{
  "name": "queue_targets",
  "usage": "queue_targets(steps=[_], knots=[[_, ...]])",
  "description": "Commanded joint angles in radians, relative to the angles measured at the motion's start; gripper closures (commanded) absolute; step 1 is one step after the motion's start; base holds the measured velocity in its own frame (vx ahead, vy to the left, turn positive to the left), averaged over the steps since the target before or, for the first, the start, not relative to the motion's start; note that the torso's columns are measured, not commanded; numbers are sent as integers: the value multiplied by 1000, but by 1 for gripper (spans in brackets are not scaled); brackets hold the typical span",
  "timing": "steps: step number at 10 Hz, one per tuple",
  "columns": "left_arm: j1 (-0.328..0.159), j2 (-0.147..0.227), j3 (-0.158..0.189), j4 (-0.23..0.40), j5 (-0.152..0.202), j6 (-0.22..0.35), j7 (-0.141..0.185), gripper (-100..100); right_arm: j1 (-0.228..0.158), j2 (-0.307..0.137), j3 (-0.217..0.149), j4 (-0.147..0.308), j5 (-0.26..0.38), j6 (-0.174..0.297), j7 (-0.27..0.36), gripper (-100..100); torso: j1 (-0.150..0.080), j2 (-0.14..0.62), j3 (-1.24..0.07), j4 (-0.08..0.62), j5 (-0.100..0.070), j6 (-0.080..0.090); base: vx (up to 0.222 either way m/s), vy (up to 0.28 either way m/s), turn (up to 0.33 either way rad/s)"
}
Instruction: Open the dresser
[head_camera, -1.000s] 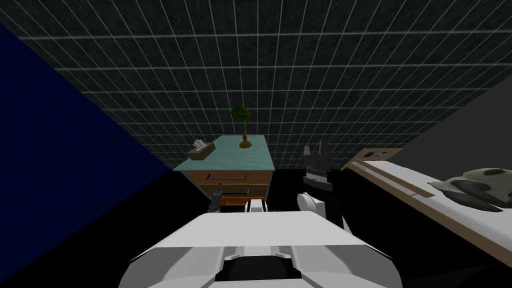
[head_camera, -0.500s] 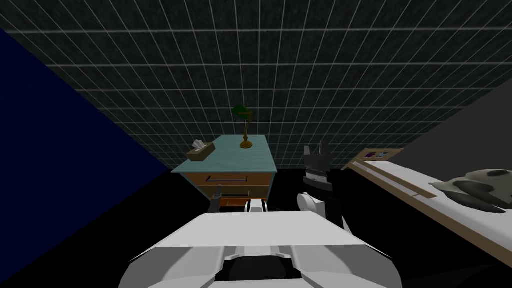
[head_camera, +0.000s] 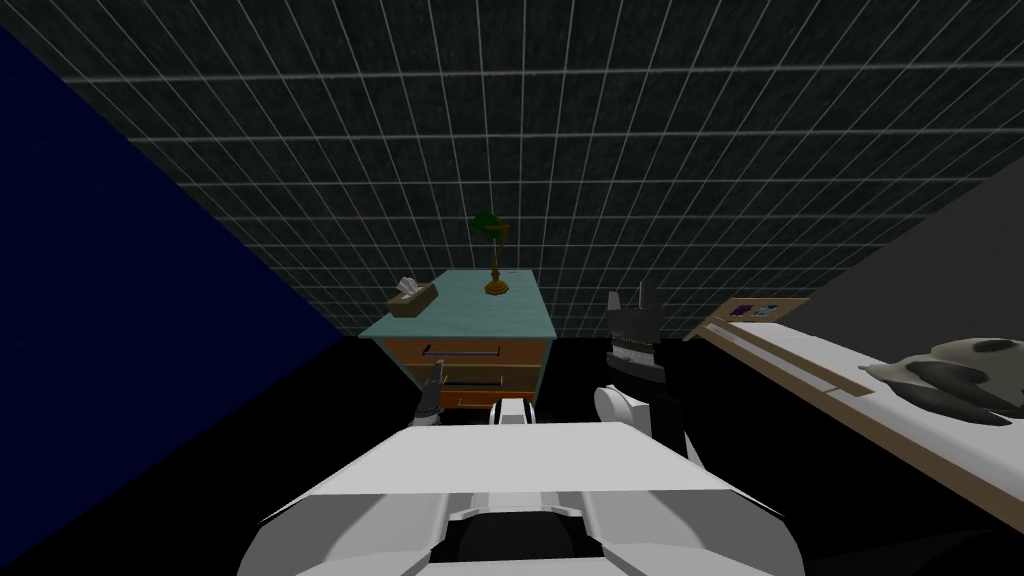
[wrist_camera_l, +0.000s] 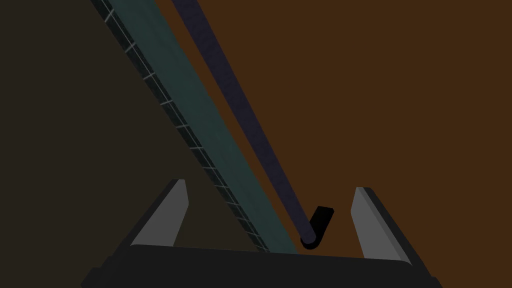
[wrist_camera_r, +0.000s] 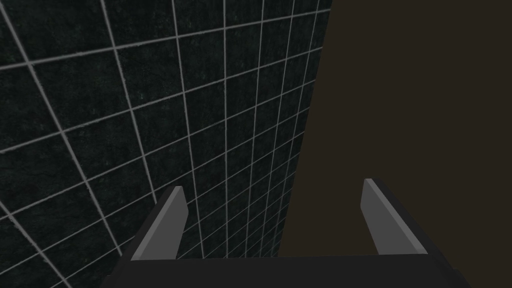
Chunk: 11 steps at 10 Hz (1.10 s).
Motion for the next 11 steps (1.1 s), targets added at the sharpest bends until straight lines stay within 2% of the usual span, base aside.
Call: queue_targets(steps=[1, 2, 3, 7, 8, 9, 10, 11], knots=[[-20, 13, 9, -24, 7, 50, 18, -100, 0, 0, 0, 0, 0, 0, 0, 0, 0, 0, 0, 0, 0, 0, -43, 22, 20], [-13, 8, 5, -24, 4, 40, 12, -100, 0, 0, 0, 0, 0, 0, 0, 0, 1, 2, 1, 0, 0, 0, -21, 10, 2], [-36, 19, 12, -41, 7, 81, 22, -100, 0, 0, 0, 0, 0, 0, 0, 0, 0, 1, 1, 0, 0, 0, -18, -15, 17], [-81, 38, 25, -70, 14, 154, 39, -100, 0, 0, 0, 0, 0, 0, 0, 0, 1, 2, 1, 0, 0, 0, -27, -30, 12], [-88, 41, 27, -75, 15, 166, 42, -100, 0, 0, 0, 0, 0, 0, 0, 0, 1, 2, 1, 1, 0, 0, -27, -30, 11], [-88, 40, 27, -61, 15, 151, 39, -100, 0, 0, 0, 0, 0, 0, 0, 0, 1, 2, 1, 0, 0, 0, -10, -11, 2], [-58, 28, 19, -56, 11, 118, 30, 100, 0, 0, 0, 0, 0, 0, 0, 0, 2, 1, 1, 0, 1, 0, 20, 19, -25], [-51, 25, 17, -51, 9, 106, 27, 100, 0, 0, 0, 0, 0, 0, 0, 0, 3, 0, 0, 0, 1, 0, 26, 44, -10]])
